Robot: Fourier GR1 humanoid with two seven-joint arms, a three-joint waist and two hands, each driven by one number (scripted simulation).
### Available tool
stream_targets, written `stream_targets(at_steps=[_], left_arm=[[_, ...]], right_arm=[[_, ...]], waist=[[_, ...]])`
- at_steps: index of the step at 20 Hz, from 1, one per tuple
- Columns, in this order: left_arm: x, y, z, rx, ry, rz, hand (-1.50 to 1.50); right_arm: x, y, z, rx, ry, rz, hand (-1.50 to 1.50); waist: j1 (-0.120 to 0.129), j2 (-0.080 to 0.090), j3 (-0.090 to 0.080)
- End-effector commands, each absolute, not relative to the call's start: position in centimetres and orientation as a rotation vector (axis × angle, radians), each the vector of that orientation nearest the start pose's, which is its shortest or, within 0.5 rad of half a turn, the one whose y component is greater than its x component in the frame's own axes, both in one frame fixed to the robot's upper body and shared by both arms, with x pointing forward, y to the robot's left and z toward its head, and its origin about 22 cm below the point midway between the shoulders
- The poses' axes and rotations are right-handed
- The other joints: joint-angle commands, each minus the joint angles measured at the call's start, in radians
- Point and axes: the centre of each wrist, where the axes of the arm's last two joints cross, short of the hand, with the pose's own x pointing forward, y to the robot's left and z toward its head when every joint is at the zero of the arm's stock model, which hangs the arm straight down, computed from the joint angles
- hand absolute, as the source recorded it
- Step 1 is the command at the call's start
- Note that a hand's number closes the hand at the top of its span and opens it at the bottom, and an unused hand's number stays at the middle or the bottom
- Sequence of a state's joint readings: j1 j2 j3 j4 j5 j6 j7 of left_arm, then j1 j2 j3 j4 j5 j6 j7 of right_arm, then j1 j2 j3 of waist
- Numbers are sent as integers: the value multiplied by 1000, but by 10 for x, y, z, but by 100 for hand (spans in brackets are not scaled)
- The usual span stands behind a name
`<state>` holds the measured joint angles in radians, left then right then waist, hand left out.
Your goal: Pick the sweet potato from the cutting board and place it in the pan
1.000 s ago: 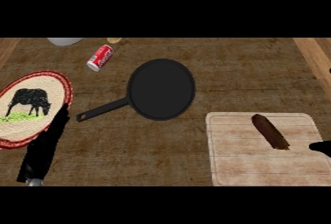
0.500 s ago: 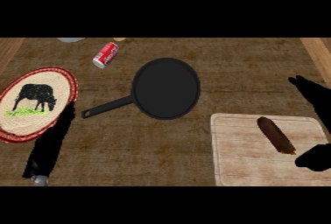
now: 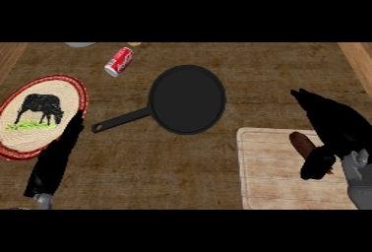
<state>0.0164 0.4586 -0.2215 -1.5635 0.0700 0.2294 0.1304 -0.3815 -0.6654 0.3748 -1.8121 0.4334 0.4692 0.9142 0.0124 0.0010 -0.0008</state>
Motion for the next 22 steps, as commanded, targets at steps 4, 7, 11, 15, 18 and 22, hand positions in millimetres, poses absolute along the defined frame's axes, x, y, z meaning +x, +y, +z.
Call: stream_targets(at_steps=[4, 7, 11, 15, 18, 22], left_arm=[[216, 274, 1, 337, -1401, -270, 0], [225, 286, 10, 343, -1366, -259, 0], [224, 291, 2, 337, -1376, -280, 0], [227, 288, 2, 342, -1369, -250, 0], [220, 272, 3, 345, -1383, -265, 0], [225, 288, 1, 348, -1388, -248, 0]], right_arm=[[288, -216, 129, -1017, -550, 1285, -150], [283, -191, 125, -1029, -524, 1301, -150], [300, -185, 133, -1028, -492, 1298, -150], [286, -195, 100, -979, -464, 1330, -150], [293, -194, 100, -1053, -413, 1290, -150], [299, -188, 97, -1070, -366, 1313, -150]], waist=[[4, 0, -1], [-3, -1, -1], [-4, -1, -1], [-13, -2, 0], [-10, -3, 0], [-10, -2, 0]])
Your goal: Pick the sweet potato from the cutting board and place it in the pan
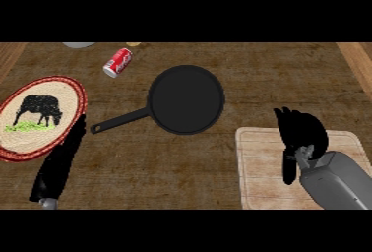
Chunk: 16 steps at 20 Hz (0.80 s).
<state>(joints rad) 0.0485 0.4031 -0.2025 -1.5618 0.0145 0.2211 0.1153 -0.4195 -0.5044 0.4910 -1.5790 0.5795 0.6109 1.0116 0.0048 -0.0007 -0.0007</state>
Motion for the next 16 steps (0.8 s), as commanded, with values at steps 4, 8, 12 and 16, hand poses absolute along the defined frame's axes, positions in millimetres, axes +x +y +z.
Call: stream_targets(at_steps=[4, 8, 12, 16], left_arm=[[229, 286, 14, 339, -1382, -261, 0], [220, 282, 14, 338, -1375, -269, 0], [217, 280, 10, 335, -1393, -261, 0], [222, 277, 19, 328, -1385, -264, 0]], right_arm=[[298, -197, 81, -1073, -331, 1289, -150], [312, -199, 88, -1045, -319, 1286, -150], [292, -207, 62, -1069, -285, 1312, -150], [298, -207, 57, -1065, -284, 1306, -150]], waist=[[-3, 0, 0], [1, 0, 1], [-3, -1, 1], [-1, 0, 1]])
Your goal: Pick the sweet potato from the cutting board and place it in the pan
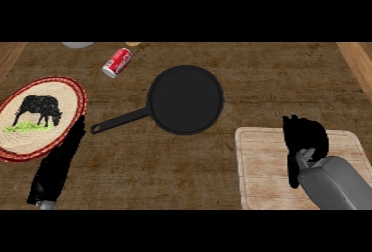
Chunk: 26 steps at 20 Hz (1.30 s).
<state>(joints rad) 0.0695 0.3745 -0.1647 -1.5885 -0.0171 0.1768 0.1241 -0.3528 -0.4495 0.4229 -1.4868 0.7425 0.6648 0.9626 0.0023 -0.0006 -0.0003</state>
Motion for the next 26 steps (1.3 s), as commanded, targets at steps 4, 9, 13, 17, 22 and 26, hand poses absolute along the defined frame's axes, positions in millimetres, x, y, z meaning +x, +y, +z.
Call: stream_targets(at_steps=[4, 9, 13, 17, 22, 26], left_arm=[[221, 282, 7, 333, -1399, -271, 0], [214, 285, -4, 352, -1388, -270, 0], [220, 302, 2, 348, -1374, -268, 0], [219, 284, 15, 340, -1375, -246, 0], [238, 288, 6, 348, -1366, -254, 0], [223, 289, 9, 366, -1365, -225, 0]], right_arm=[[291, -227, 36, -1070, -270, 1288, -150], [299, -219, 38, -1051, -265, 1281, -150], [298, -225, 23, -1059, -325, 1288, 150], [301, -243, 21, -1001, -402, 1218, 150], [288, -247, 21, -959, -431, 1195, 150], [272, -195, 3, -876, -313, 782, 150]], waist=[[1, 0, 0], [1, 0, 0], [2, 1, 0], [3, 1, 1], [-6, 0, 0], [-40, -10, 0]])
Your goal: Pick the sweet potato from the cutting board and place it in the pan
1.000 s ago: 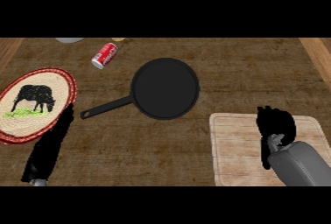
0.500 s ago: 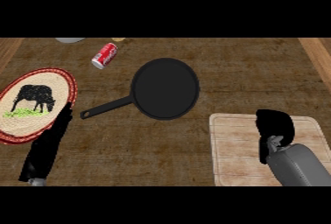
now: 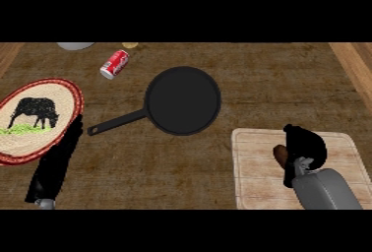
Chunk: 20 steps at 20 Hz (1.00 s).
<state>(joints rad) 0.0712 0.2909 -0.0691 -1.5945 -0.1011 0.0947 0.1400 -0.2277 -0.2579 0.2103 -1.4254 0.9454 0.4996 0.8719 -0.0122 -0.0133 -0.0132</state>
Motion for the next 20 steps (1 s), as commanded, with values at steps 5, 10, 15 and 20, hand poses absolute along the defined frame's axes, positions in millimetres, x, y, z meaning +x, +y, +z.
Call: stream_targets(at_steps=[5, 10, 15, 20], left_arm=[[213, 298, -1, 397, -1330, -184, 0], [214, 301, 2, 397, -1343, -207, 0], [213, 292, 2, 368, -1343, -240, 0], [222, 283, 7, 358, -1368, -272, 0]], right_arm=[[242, -203, -2, -840, -285, 440, 150], [228, -180, 30, -1104, -385, 257, 150], [222, -136, 79, -1441, -652, 261, 150], [216, -97, 114, -1621, -805, 220, 150]], waist=[[-80, -15, 12], [-57, -14, 7], [-18, -15, 4], [14, 3, 10]])
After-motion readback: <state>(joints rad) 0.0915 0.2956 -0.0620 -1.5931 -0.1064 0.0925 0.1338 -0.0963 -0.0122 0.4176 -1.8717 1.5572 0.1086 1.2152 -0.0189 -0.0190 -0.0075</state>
